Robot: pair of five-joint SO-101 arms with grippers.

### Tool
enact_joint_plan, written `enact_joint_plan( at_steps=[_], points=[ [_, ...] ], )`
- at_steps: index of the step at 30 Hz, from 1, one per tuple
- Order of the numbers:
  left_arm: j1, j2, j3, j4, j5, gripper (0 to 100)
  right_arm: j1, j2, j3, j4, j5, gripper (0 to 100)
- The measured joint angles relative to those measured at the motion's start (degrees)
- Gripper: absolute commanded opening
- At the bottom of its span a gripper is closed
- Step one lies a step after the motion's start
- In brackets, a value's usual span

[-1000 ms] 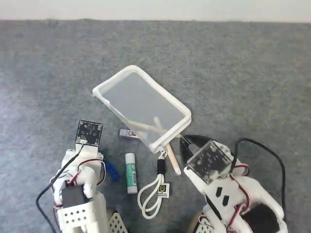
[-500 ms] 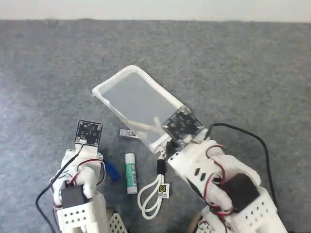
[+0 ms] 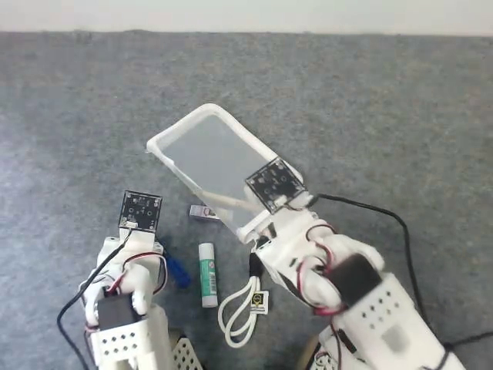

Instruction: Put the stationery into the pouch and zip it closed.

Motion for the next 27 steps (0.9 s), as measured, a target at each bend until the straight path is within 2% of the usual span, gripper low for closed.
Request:
enact_joint_plan(
  at_steps=[24, 27],
  points=[
    [-0.2, 0.0, 0.0, 0.0, 0.0, 1, -0.4, 23.0, 0.0, -5.8, -0.5, 8.0],
    [-0.2, 0.0, 0.0, 0.0, 0.0, 1, -2.5, 25.1, 0.0, -7.3, -3.7, 8.0]
  ],
)
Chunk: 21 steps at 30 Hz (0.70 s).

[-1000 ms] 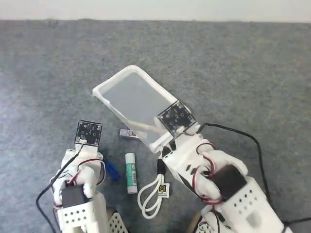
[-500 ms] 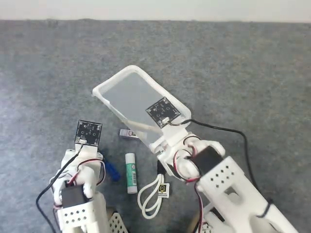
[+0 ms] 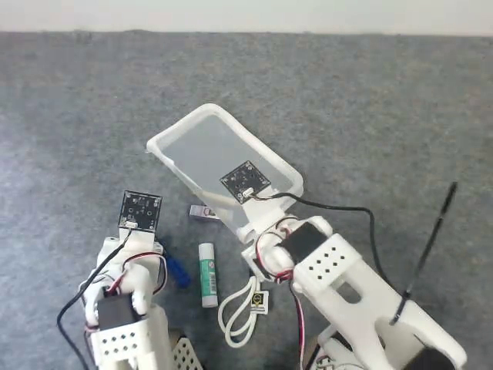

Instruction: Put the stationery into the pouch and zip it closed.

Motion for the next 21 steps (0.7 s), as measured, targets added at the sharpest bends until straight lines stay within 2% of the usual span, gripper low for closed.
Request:
enact_joint_plan(
  at_steps=[6, 21],
  points=[
    [0.0, 0.0, 0.0, 0.0, 0.0, 1, -3.6, 4.5, 0.0, -1.1, -12.0, 8.0],
    [0.0, 0.0, 0.0, 0.0, 0.0, 1, -5.7, 9.6, 0.0, -3.7, -13.5, 8.0]
  ],
)
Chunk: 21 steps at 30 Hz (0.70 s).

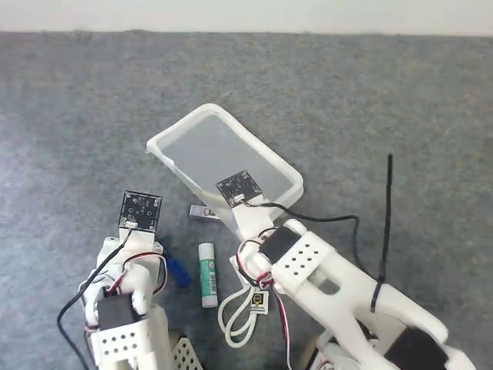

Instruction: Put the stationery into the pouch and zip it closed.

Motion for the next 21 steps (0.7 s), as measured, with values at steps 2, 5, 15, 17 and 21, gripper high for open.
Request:
enact_joint_plan(
  at_steps=[2, 5, 15, 17, 21],
  points=[
    [0.0, 0.0, 0.0, 0.0, 0.0, 1, 0.0, 1.2, 0.0, -0.6, 0.0, 8.0],
    [0.0, 0.0, 0.0, 0.0, 0.0, 1, 0.0, 3.3, 0.0, -2.3, 0.0, 8.0],
    [0.0, 0.0, 0.0, 0.0, 0.0, 1, 0.0, 6.9, 0.0, -5.2, 0.0, 8.0],
    [0.0, 0.0, 0.0, 0.0, 0.0, 1, 0.0, 6.9, 0.0, -5.3, 0.0, 8.3],
    [0.0, 0.0, 0.0, 0.0, 0.0, 1, 0.0, 7.0, 0.0, -6.2, 0.0, 8.5]
  ],
)
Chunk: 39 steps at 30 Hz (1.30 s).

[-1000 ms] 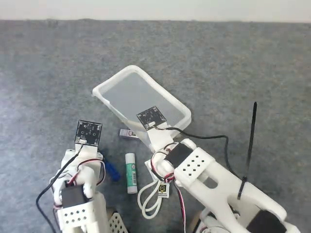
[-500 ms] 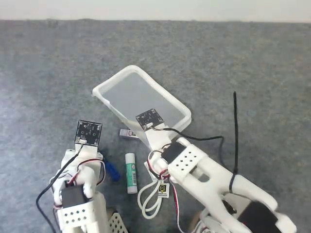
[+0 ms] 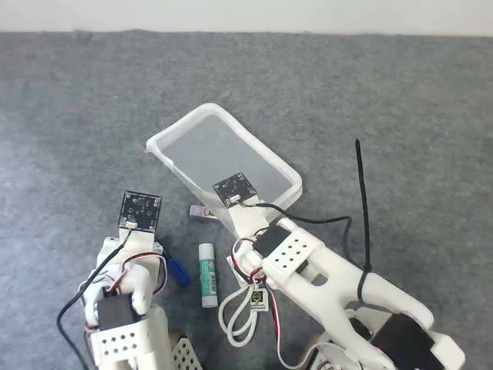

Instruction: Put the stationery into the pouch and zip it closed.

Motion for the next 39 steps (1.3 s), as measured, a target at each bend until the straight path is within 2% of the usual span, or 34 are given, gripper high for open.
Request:
enact_joint_plan(
  at_steps=[4, 9, 15, 32, 36, 39],
  points=[
    [0.0, 0.0, 0.0, 0.0, 0.0, 1, 0.8, 0.0, 0.0, -0.2, -1.5, 9.5],
    [0.0, 0.0, 0.0, 0.0, 0.0, 1, 1.2, 0.0, 0.0, -0.2, -4.6, 16.6],
    [0.0, 0.0, 0.0, 0.0, 0.0, 1, 1.2, 0.0, 0.0, -0.4, -6.4, 12.6],
    [0.0, 0.0, 0.0, 0.0, 0.0, 1, 1.4, 9.2, -2.5, -3.3, -6.6, 12.0],
    [0.0, 0.0, 0.0, 0.0, 0.0, 1, 1.4, 9.3, -3.0, -2.4, -6.6, 1.0],
    [0.0, 0.0, 0.0, 0.0, 0.0, 1, 1.9, 9.3, -2.9, -2.2, -4.6, 1.3]
  ],
)
